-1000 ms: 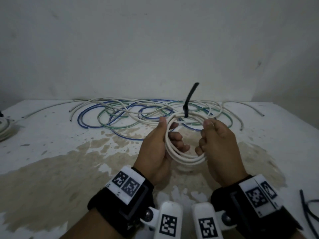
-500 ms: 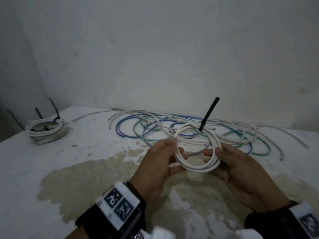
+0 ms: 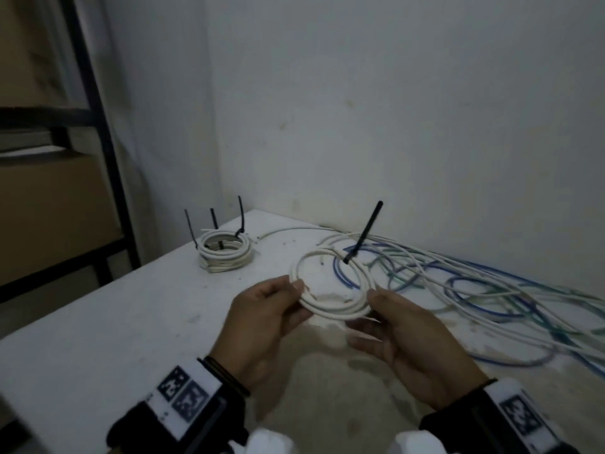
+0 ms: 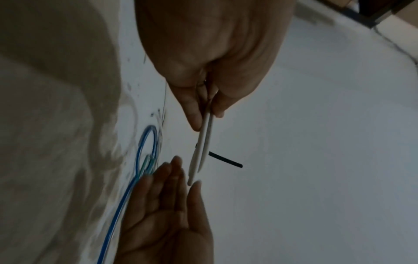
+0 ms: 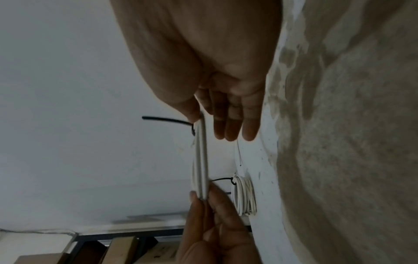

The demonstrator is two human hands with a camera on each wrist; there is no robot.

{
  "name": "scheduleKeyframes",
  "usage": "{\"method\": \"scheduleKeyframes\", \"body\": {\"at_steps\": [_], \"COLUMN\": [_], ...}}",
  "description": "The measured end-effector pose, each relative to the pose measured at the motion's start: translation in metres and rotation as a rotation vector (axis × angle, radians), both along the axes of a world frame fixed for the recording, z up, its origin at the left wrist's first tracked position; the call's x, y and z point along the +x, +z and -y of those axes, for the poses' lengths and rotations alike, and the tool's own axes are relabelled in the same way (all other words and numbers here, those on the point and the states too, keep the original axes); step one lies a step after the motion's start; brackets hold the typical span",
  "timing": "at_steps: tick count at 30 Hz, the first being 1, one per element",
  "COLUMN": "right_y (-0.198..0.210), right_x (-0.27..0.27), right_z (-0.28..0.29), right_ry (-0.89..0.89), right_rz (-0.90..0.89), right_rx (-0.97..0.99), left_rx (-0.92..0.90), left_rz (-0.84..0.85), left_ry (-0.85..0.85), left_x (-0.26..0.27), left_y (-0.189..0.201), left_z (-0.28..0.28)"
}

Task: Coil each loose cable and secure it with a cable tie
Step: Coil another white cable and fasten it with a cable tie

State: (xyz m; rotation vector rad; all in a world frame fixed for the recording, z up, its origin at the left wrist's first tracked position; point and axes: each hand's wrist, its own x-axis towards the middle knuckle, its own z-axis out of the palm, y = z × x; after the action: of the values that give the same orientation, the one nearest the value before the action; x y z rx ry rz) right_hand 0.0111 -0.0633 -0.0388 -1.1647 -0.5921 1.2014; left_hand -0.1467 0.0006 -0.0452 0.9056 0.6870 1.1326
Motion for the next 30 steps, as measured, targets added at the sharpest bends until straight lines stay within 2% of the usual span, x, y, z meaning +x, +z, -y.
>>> {"method": "scheduleKeyframes", "body": {"at_steps": [3,5,10,12,14,17,19,21,23,26,30], "right_y": [-0.007,-0.011,-0.002,0.000,-0.002,-0.009,-0.010,-0.010,-0.009,-0.009,-0.009], "right_x": [-0.012,-0.017,-0.029,-0.037,-0.045,-0.056,-0.060,-0.064,-0.072,-0.086,-0.100], "right_z": [-0.022,-0.035,-0.069,-0.084,-0.097,-0.114,-0.125,-0.140,-0.158,-0.189,-0.226], "right_ry": [-0.005,-0.007,0.149,0.217,0.212,0.151,0.119,0.084,0.050,0.005,-0.013], "right_rz": [0.048,0.081,0.316,0.364,0.335,0.208,0.118,0.064,0.040,0.040,0.078], "right_rx": [-0.066,-0.090,-0.010,0.007,0.037,0.081,0.112,0.132,0.139,0.122,0.113], "left_rx": [0.016,0.036,0.104,0.107,0.084,0.069,0.072,0.050,0.033,-0.007,-0.090], "left_rz": [-0.002,-0.071,-0.503,-0.589,-0.578,-0.443,-0.405,-0.400,-0.431,-0.442,-0.247], "left_ry": [0.098,0.102,-0.133,-0.216,-0.243,-0.153,0.053,0.345,0.484,0.431,0.362], "left_x": [-0.034,-0.057,-0.097,-0.101,-0.104,-0.107,-0.110,-0.114,-0.118,-0.118,-0.118], "left_y": [0.009,0.017,0.037,0.039,0.036,0.030,0.023,0.011,-0.003,-0.019,-0.028], "left_z": [-0.038,-0.067,-0.111,-0.117,-0.121,-0.126,-0.132,-0.144,-0.156,-0.166,-0.173]}}
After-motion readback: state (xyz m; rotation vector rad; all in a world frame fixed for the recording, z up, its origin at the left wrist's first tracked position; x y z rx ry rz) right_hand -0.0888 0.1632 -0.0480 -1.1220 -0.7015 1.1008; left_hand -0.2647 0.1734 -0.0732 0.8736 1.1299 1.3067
